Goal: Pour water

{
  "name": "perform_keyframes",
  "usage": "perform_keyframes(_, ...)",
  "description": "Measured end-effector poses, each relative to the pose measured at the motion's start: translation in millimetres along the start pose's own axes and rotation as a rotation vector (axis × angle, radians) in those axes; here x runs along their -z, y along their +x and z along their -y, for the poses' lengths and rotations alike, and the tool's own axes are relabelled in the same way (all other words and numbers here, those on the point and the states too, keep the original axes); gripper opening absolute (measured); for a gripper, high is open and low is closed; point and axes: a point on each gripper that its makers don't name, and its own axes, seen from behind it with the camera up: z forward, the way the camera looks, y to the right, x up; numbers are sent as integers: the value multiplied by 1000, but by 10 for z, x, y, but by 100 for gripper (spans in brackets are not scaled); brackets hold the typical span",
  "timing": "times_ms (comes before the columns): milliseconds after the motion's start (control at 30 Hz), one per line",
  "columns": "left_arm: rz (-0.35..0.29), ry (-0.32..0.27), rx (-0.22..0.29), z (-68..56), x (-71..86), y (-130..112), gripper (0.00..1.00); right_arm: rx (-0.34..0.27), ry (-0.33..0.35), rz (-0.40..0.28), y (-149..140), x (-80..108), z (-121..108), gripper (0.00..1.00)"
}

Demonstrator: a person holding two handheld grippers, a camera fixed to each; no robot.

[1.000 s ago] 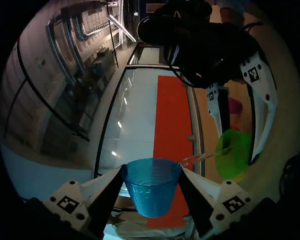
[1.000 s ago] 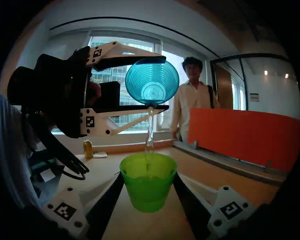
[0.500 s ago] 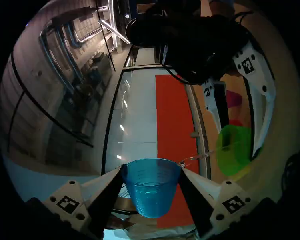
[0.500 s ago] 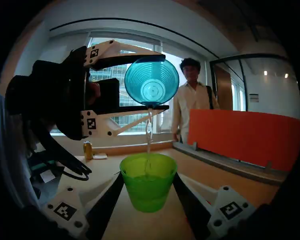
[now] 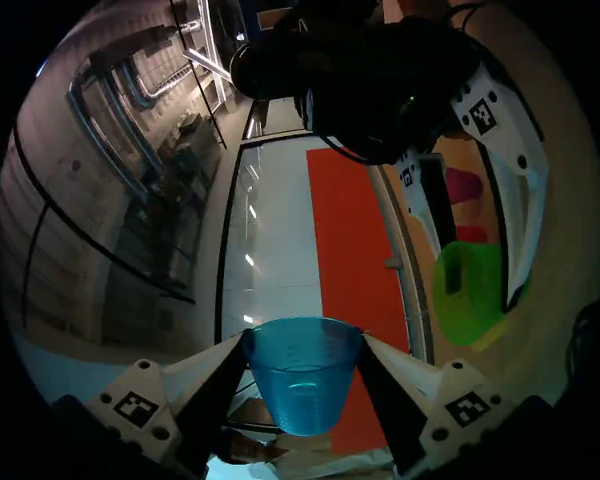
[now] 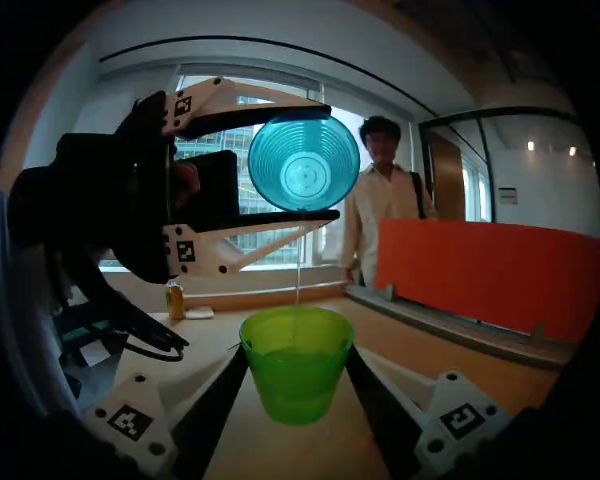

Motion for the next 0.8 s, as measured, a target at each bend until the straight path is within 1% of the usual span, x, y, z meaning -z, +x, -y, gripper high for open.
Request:
perform_keyframes(200,-6,2,-16,-4,3,24,89,-4,-2,-2,11,-5,3,88)
perform_keyframes(300,-5,2,-8,2,-5,12,89,-3,-4,-3,13,-9,5,88)
perform_keyframes(367,-5,0,11,-6,-13,1,89,-3,-4,-4,13,-8,8,88)
perform_keyframes(500,-4,-11,88,-55,-29,-16,89,-5,-4,-5,2,-4,10,87)
perform_keyframes(800,1,-40,308,-165,-63,-48,89,-9,-11,-6,13,12,7,88)
